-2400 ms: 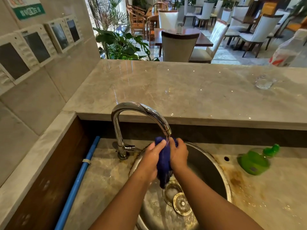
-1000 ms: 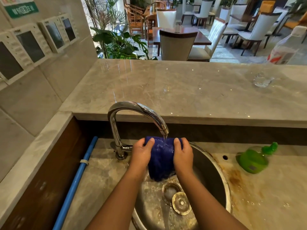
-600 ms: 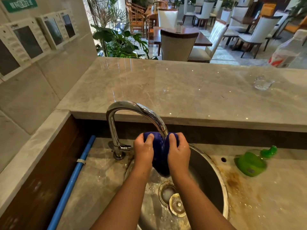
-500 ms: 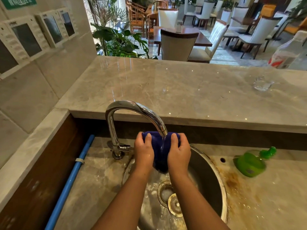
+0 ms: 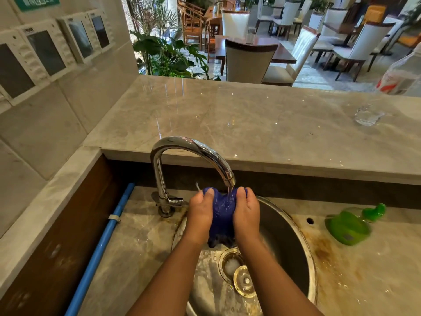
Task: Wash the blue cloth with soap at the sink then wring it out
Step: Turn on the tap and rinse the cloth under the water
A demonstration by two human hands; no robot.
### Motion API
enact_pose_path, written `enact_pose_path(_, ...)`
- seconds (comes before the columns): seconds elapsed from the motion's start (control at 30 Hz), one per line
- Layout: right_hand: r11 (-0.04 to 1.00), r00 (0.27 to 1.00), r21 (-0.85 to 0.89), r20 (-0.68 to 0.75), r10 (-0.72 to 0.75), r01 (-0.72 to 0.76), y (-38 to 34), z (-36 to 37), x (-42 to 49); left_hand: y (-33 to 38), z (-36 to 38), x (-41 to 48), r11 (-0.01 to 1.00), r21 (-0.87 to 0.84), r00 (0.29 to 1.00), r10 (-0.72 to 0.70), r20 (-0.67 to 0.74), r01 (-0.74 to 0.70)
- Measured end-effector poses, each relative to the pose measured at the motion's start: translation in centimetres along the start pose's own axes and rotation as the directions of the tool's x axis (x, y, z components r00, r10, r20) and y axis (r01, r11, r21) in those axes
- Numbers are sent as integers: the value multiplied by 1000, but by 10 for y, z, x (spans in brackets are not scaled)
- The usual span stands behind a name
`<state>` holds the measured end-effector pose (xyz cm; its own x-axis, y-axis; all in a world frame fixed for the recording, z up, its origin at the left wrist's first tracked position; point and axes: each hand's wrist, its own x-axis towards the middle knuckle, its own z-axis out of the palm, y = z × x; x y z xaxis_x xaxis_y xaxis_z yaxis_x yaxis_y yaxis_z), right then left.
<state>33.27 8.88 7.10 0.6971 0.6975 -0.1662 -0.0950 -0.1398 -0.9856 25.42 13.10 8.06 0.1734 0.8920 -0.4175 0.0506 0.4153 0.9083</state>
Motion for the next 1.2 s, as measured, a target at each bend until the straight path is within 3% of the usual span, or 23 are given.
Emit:
enact_pose_path(0.1, 998, 999, 56, -31, 39, -37, 2, 2, -5, 8, 8, -4, 994, -96, 998, -60, -8, 59)
enact_pose_path(0.23, 996, 1000, 86, 0, 30, -30, 2, 7, -14, 10, 16, -7, 996, -72, 999, -44, 0, 44)
enact_pose_path(0.43, 986, 989, -90, -25, -144, 141, 7, 9, -16, 0, 17, -13, 999, -46, 999, -11, 32, 12)
enact_pose_path(0.63, 949, 991, -288, 1, -132, 127, 11, 9, -7, -11, 16, -14, 996, -51, 997, -79, 11, 79)
enact_pose_path(0.87, 948, 997, -311, 68, -44, 63, 12, 11, 2, -12, 13, -14, 992, -71, 994, -106, 14, 107)
enact_pose_path(1.0, 972, 998, -234, 63, 22, -7, 3, 8, 2, -5, 15, -15, 995, -37, 995, -92, 26, 93)
enact_pose_path(1.13, 985, 985, 42, 68, 161, -164, -2, -4, -1, 8, 11, -11, 996, -53, 996, -76, 35, 78)
enact_pose_path(1.2, 976, 981, 101, 47, 188, -192, -3, -14, -1, 10, 4, -4, 996, -63, 998, -61, 23, 63)
